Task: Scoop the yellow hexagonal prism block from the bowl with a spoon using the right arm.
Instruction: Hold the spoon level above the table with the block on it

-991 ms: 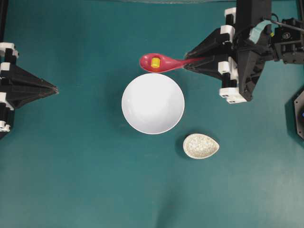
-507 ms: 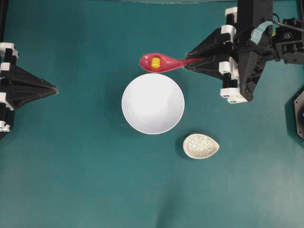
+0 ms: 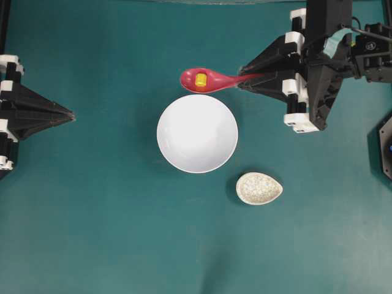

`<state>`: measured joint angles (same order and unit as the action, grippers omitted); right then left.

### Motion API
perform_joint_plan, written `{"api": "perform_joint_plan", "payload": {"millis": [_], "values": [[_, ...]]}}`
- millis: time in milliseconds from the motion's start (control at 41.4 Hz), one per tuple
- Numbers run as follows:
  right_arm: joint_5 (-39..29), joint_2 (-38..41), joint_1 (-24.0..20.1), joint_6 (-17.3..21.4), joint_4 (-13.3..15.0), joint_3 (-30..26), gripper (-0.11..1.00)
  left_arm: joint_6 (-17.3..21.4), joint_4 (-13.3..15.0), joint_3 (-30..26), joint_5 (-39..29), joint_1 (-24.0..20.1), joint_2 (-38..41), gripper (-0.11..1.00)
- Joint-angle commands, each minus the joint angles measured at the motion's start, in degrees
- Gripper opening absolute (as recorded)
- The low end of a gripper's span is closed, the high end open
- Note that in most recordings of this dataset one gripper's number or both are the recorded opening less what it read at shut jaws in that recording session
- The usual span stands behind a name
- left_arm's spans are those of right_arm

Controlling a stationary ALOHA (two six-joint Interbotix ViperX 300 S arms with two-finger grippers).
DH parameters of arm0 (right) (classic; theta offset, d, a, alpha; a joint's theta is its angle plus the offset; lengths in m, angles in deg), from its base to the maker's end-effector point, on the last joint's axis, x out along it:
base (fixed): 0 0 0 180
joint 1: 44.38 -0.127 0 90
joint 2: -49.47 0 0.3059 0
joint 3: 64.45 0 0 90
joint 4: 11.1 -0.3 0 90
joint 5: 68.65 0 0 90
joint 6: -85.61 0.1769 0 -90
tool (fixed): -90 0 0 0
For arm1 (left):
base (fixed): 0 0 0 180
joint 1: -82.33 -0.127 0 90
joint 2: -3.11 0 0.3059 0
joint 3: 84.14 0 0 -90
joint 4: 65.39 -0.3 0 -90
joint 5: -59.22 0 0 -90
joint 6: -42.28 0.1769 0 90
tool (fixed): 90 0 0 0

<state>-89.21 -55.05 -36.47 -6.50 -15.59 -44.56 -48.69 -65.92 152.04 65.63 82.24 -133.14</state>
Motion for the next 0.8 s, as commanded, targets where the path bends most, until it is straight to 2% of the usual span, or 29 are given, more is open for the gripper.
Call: {"api": "perform_joint_plan", "payload": {"millis": [0, 773], "values": [[0.6, -0.6, 0.0, -0.1, 0.9, -0.7, 0.24, 0.0, 0.0, -1.7, 0.6, -0.1, 0.3, 0.05], [3.5, 0.1, 0.0, -0.1, 1.6, -0.7, 0.24, 0.0, -0.1, -1.7, 0.7, -0.1, 0.3, 0.05]]}}
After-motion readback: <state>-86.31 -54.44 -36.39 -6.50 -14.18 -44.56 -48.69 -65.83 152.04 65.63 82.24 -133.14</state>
